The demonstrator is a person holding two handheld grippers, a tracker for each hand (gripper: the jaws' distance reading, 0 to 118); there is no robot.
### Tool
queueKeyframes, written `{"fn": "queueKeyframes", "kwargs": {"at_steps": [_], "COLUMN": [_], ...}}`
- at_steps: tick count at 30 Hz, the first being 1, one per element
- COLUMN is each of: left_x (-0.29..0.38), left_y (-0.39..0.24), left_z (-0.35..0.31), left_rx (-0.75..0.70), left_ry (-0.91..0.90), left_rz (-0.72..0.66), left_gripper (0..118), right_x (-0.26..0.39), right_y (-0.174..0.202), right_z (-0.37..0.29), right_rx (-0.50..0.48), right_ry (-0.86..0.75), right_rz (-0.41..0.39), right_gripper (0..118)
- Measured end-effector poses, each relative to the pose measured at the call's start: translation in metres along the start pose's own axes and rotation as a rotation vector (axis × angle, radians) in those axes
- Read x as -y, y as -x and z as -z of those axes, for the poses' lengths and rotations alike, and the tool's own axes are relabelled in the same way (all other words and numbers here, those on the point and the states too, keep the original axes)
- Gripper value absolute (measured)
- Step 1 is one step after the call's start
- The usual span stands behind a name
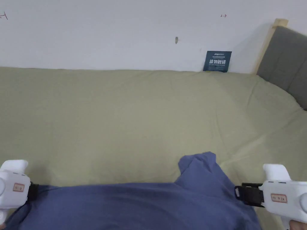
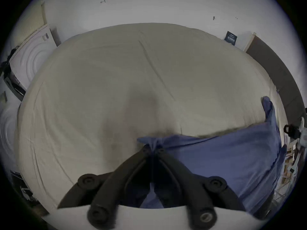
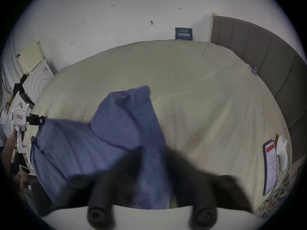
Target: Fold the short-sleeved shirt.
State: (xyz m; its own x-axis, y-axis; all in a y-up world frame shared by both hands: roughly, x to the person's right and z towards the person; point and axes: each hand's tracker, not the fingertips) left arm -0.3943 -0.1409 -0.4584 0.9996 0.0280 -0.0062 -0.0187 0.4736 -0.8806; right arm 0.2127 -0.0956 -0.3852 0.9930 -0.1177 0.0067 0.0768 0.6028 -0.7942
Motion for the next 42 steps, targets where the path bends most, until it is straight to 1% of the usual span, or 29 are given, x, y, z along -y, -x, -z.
{"fn": "queueKeyframes", "kwargs": {"at_steps": [1, 2, 3, 5, 7, 9, 10, 11, 12, 13, 14, 15, 16, 18, 24, 29, 31, 36, 38, 41, 42], "left_x": [0.0, 0.0, 0.0, 0.0, 0.0, 0.002, 0.004, 0.003, 0.004, 0.006, 0.008, 0.008, 0.009, 0.014, 0.044, 0.093, 0.111, 0.164, 0.184, 0.203, 0.208], "left_y": [0.001, 0.004, -0.001, 0.002, -0.003, -0.002, -0.002, -0.004, -0.005, -0.004, -0.003, -0.004, -0.003, 0.003, 0.017, 0.03, 0.033, 0.036, 0.035, 0.034, 0.034], "left_z": [0.002, 0.004, 0.0, 0.003, -0.001, 0.0, -0.001, -0.005, -0.009, -0.013, -0.019, -0.028, -0.036, -0.055, -0.126, -0.173, -0.184, -0.192, -0.187, -0.172, -0.167], "left_rx": [-0.004, -0.001, 0.003, 0.011, 0.009, 0.006, 0.005, 0.004, 0.002, 0.003, 0.009, 0.006, 0.016, 0.039, 0.089, 0.104, 0.117, 0.122, 0.117, 0.112, 0.109], "left_ry": [-0.001, -0.001, -0.004, 0.002, 0.001, 0.002, 0.0, -0.002, -0.003, -0.012, -0.017, -0.034, -0.041, -0.077, -0.175, -0.243, -0.255, -0.268, -0.255, -0.222, -0.196], "left_rz": [0.0, -0.011, -0.024, -0.04, -0.032, -0.028, -0.029, -0.028, -0.023, -0.017, -0.008, -0.013, -0.015, -0.033, -0.039, -0.047, -0.044, -0.022, 0.002, -0.006, -0.014], "left_gripper": [0, 0, 0, 0, 0, 0, 0, 0, 0, 0, 0, 0, 0, 0, 0, 0, 0, 0, 0, 0, 0], "right_x": [-0.001, -0.006, -0.011, -0.014, -0.017, -0.014, -0.014, -0.017, -0.018, -0.018, -0.016, -0.017, -0.017, -0.013, 0.008, 0.046, 0.067, 0.129, 0.15, 0.177, 0.184], "right_y": [-0.001, -0.003, -0.005, 0.0, 0.001, 0.003, 0.003, 0.004, 0.003, 0.002, -0.001, -0.002, -0.002, 0.001, 0.012, 0.02, 0.025, 0.031, 0.027, 0.023, 0.024], "right_z": [0.007, 0.015, 0.025, 0.045, 0.066, 0.083, 0.08, 0.07, 0.06, 0.049, 0.037, 0.027, 0.016, -0.009, -0.084, -0.14, -0.156, -0.177, -0.173, -0.157, -0.15], "right_rx": [-0.025, -0.039, -0.032, 0.01, 0.027, 0.065, 0.04, 0.062, 0.078, 0.037, 0.028, -0.015, -0.033, -0.021, -0.067, -0.088, -0.079, -0.074, -0.074, -0.077, -0.068], "right_ry": [0.038, 0.071, 0.088, 0.143, 0.17, 0.246, 0.21, 0.195, 0.139, 0.111, 0.09, 0.07, 0.041, 0.008, -0.105, -0.17, -0.178, -0.173, -0.14, -0.064, -0.048], "right_rz": [-0.002, 0.014, 0.005, -0.039, -0.087, -0.078, -0.073, -0.074, -0.089, -0.094, -0.058, -0.032, -0.03, -0.039, -0.056, -0.093, -0.114, -0.147, -0.144, -0.124, -0.137], "right_gripper": [86, 86, 86, 86, 86, 84, 81, 66, 17, 1, 1, 1, 1, 1, 1, 1, 1, 1, 1, 1, 1]}}
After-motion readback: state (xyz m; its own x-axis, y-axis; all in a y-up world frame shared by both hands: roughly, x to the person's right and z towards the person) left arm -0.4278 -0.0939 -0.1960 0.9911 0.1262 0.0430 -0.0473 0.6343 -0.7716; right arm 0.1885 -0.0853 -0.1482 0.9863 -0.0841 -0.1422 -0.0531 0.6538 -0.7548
